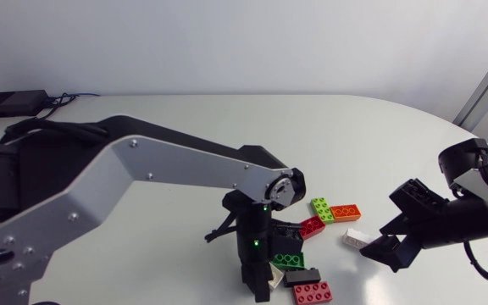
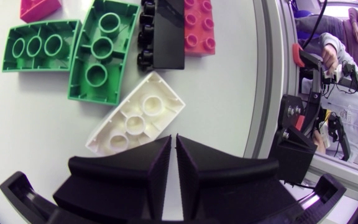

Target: Sort duplo bricks by size, large to the right and small to the left

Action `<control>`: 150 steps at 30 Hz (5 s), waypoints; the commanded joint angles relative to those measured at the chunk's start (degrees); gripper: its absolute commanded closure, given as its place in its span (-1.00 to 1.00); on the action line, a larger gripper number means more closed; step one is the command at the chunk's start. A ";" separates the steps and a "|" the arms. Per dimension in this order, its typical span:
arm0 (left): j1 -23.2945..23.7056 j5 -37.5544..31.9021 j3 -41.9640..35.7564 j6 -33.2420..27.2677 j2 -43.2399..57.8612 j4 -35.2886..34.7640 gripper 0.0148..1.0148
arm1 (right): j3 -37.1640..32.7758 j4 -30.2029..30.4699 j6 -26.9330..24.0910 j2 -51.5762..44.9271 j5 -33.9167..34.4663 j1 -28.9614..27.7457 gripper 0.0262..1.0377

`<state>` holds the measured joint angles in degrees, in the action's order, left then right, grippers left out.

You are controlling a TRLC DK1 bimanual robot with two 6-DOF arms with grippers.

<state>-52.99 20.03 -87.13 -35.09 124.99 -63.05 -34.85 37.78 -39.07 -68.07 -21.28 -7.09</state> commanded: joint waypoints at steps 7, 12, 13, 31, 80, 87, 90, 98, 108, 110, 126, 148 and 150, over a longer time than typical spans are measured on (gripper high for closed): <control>1.49 0.53 -12.01 -1.03 6.06 -1.73 0.83 | 1.89 0.72 -1.80 0.05 -0.78 -0.99 -0.92; 1.93 0.53 -18.60 0.55 6.23 -0.76 0.83 | 1.98 1.51 -1.80 0.92 -1.05 -1.08 -0.92; 1.93 0.53 -18.69 0.81 5.44 -0.32 0.83 | 1.89 1.60 -1.62 1.10 -1.05 -0.91 -0.92; 11.16 0.18 1.97 1.60 -19.43 2.49 -0.55 | -4.70 -3.94 14.99 -6.11 2.64 29.77 -0.92; 17.13 -0.17 15.94 1.60 -32.44 8.91 -0.93 | 0.57 -1.48 30.02 -12.17 6.78 43.92 0.96; 17.04 -0.17 15.77 1.52 -32.26 9.17 -0.93 | -4.44 -1.66 28.87 -14.72 5.98 39.70 0.96; 17.13 -0.17 15.77 1.52 -32.35 9.17 -0.93 | -6.72 -1.66 26.94 -17.62 5.90 36.10 0.96; 17.40 -0.17 16.03 1.52 -33.06 9.17 -0.93 | -9.89 -1.22 24.74 -20.52 5.90 31.44 0.96; 17.57 -0.17 15.77 1.60 -34.20 9.08 -0.93 | -17.18 0.80 29.84 -17.62 4.14 38.91 0.96; 17.84 -0.17 15.85 1.69 -34.64 9.08 -0.93 | -19.38 0.80 30.98 -19.47 4.14 41.55 0.96; 20.47 -0.17 17.79 0.99 -36.48 8.91 -0.93 | -31.15 -1.48 32.04 -37.57 4.31 47.26 0.96; 20.74 -0.17 18.75 0.46 -36.48 9.43 -0.93 | -24.48 -0.51 24.83 -35.99 4.58 32.93 0.96; 20.74 -0.17 18.75 0.46 -36.48 9.52 -0.93 | -24.21 -0.16 24.30 -35.37 4.67 31.53 0.96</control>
<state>-32.67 19.55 -69.93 -34.63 89.23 -53.93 -60.51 36.40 -13.17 -104.97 -16.51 25.69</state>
